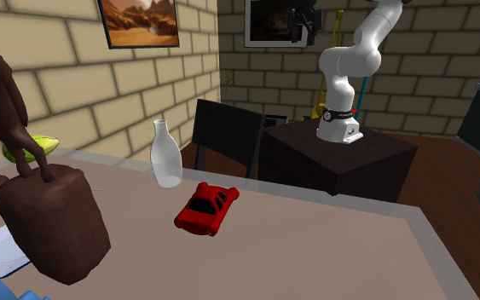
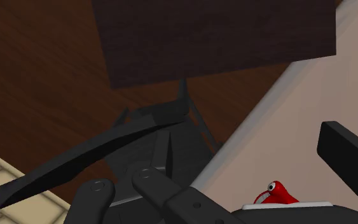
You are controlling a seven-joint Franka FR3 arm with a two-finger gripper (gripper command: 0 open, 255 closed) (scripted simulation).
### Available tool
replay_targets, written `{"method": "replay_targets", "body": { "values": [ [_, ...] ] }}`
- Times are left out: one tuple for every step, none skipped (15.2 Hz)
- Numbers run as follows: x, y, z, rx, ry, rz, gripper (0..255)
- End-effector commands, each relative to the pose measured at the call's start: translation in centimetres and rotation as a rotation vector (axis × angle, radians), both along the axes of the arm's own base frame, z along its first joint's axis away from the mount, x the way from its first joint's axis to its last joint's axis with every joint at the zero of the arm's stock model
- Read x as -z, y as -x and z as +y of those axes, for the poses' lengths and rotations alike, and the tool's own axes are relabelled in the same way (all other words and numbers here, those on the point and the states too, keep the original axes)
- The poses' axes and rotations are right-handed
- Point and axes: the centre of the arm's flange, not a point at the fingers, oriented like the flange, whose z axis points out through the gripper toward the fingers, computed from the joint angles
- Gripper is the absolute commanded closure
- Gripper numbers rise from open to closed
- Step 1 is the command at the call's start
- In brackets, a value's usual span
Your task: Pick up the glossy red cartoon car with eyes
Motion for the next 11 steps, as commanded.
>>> {"method": "replay_targets", "body": {
  "values": [
    [0.0, 0.0, 0.0, 0.000, 0.000, 0.000, 0],
    [1.1, -0.5, 0.3, 0.000, -0.001, -0.009, 0],
    [2.2, -1.0, 0.5, 0.001, -0.002, -0.017, 0],
    [3.3, -1.5, 0.8, 0.001, -0.003, -0.026, 0],
    [4.4, -2.0, 1.1, 0.002, -0.004, -0.034, 0],
    [5.5, -2.5, 1.3, 0.002, -0.004, -0.043, 0],
    [6.6, -3.1, 1.6, 0.002, -0.005, -0.051, 0],
    [7.7, -3.6, 1.9, 0.003, -0.006, -0.060, 0],
    [8.8, -4.2, 2.1, 0.003, -0.007, -0.069, 0],
    [9.8, -4.7, 2.4, 0.003, -0.008, -0.077, 0],
    [10.9, -5.3, 2.7, 0.004, -0.009, -0.086, 0]
  ]
}}
